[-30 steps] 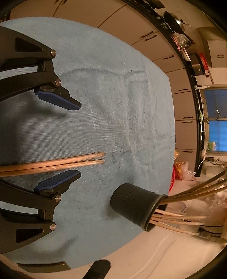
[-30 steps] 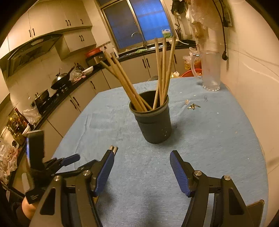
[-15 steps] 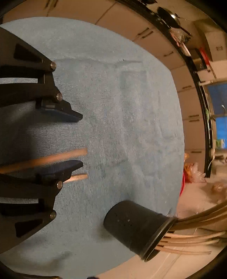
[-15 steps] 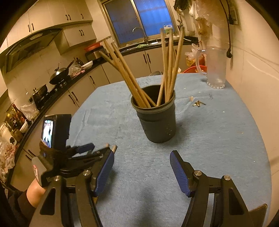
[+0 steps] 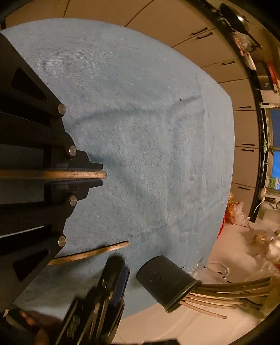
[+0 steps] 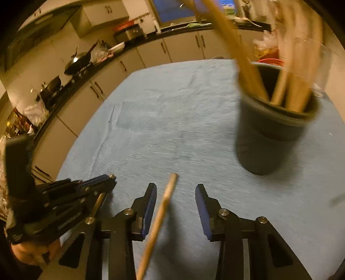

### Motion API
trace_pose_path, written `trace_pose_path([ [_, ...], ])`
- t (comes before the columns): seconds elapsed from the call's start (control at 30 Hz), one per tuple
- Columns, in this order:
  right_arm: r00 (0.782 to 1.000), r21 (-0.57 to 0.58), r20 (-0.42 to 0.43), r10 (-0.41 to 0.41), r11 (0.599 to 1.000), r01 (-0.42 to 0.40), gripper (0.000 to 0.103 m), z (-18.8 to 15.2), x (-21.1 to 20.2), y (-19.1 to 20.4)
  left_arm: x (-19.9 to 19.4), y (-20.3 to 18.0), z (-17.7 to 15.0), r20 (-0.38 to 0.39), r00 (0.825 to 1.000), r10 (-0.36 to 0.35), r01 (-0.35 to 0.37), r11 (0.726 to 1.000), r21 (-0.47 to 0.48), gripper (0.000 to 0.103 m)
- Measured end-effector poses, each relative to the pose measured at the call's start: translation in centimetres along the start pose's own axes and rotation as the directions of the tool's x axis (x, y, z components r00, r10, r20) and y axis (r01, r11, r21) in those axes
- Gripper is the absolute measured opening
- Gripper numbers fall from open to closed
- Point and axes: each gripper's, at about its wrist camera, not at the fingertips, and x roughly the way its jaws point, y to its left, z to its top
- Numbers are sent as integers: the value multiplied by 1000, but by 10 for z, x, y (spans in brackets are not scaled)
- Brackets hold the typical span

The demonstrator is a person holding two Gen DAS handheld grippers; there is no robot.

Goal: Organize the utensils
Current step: 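Grasp one wooden chopstick with the left tool while the right tool grasps the other, then lift both held chopsticks and carry them over the black holder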

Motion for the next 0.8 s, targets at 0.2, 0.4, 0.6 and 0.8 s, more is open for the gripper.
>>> trace_pose_path([
  [0.2, 989, -91, -24, -146, 985, 144, 19, 7, 35, 22, -1, -4, -2, 5, 1000, 8, -8, 1000, 3, 8],
  [0.4, 991, -115, -15, -134, 985, 132, 9, 4, 29, 24, 1, -12, -3, 10, 998, 67, -68, 996, 56, 8],
  [0.6, 997, -90, 11, -82, 993, 82, 9, 2, 6, 12, 13, -25, 9, -31, 993, 110, -107, 991, 82, 8],
  [0.8, 998, -52, 60, 6, 999, -3, 8, 1, -26, 0, 16, -21, 15, -32, 999, 38, -38, 999, -6, 7],
])
